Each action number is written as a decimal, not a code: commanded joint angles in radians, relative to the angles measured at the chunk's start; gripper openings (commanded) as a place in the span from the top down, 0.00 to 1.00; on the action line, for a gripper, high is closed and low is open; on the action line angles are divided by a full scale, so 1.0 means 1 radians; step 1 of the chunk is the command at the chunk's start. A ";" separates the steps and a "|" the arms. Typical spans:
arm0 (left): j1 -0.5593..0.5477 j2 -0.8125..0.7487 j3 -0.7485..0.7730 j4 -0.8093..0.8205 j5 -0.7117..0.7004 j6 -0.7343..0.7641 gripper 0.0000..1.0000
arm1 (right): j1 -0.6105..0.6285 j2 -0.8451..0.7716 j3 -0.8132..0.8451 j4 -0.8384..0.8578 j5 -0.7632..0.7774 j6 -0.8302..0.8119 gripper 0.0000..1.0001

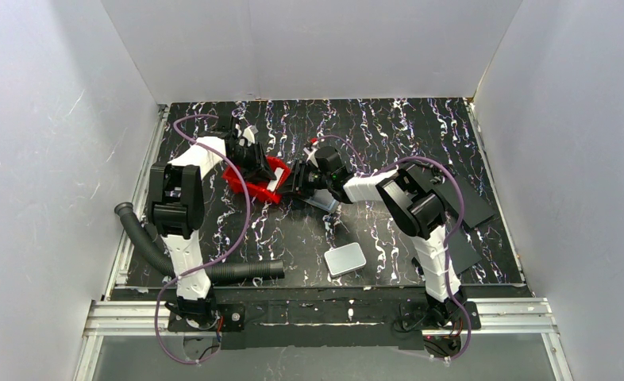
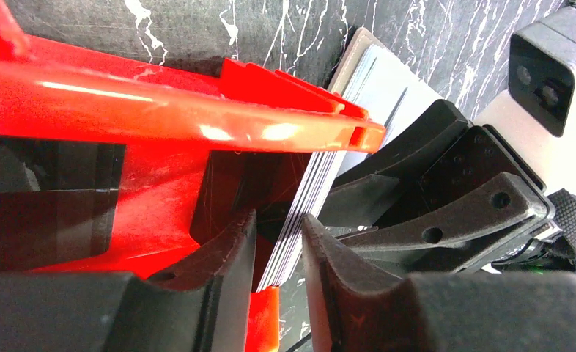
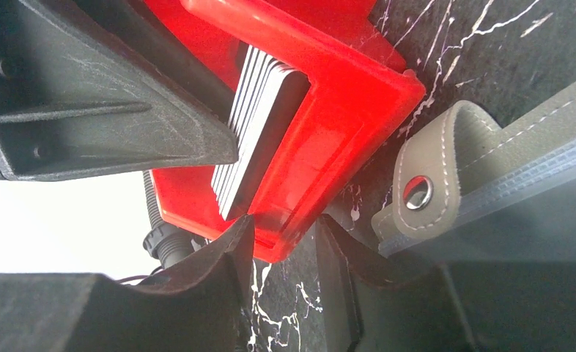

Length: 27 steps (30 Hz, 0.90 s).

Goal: Put the credit cards into the card holder
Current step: Pick up the credit card from the storage box.

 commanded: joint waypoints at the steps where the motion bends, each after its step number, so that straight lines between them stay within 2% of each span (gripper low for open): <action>1: -0.013 -0.066 -0.022 -0.023 0.004 0.007 0.77 | -0.001 -0.012 -0.001 0.069 0.001 0.000 0.55; 7: -0.013 -0.076 -0.023 -0.024 -0.025 0.014 0.92 | -0.001 -0.014 0.000 0.071 -0.001 0.000 0.55; 11: -0.013 -0.080 -0.018 -0.038 -0.063 0.028 0.96 | -0.001 -0.018 -0.001 0.071 -0.002 0.000 0.56; 13: -0.013 -0.077 -0.007 -0.064 -0.088 0.044 0.94 | -0.001 -0.021 -0.003 0.072 -0.002 0.000 0.56; 19: -0.013 -0.057 0.016 -0.109 -0.121 0.069 0.81 | -0.001 -0.023 -0.003 0.080 -0.007 0.004 0.56; 27: -0.004 -0.058 0.016 -0.104 -0.110 0.065 0.73 | -0.002 -0.022 -0.008 0.085 -0.013 0.005 0.56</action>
